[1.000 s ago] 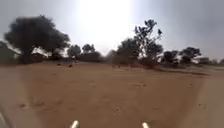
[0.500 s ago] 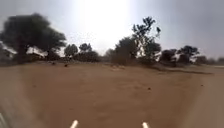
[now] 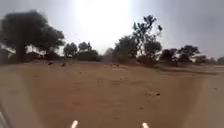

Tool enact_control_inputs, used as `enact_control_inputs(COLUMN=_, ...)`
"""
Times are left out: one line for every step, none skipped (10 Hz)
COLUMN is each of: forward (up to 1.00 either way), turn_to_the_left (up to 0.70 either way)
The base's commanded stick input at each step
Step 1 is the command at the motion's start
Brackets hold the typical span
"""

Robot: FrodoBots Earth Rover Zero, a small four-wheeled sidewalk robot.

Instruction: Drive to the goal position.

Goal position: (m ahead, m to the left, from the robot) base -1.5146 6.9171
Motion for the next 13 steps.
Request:
enact_control_inputs(forward=1.0, turn_to_the_left=0.0)
enact_control_inputs(forward=1.0, turn_to_the_left=0.0)
enact_control_inputs(forward=1.0, turn_to_the_left=0.0)
enact_control_inputs(forward=1.0, turn_to_the_left=0.0)
enact_control_inputs(forward=1.0, turn_to_the_left=0.0)
enact_control_inputs(forward=1.0, turn_to_the_left=0.0)
enact_control_inputs(forward=1.0, turn_to_the_left=0.0)
enact_control_inputs(forward=1.0, turn_to_the_left=0.0)
enact_control_inputs(forward=1.0, turn_to_the_left=0.0)
enact_control_inputs(forward=1.0, turn_to_the_left=0.0)
enact_control_inputs(forward=1.0, turn_to_the_left=0.0)
enact_control_inputs(forward=1.0, turn_to_the_left=0.0)
enact_control_inputs(forward=1.0, turn_to_the_left=0.0)
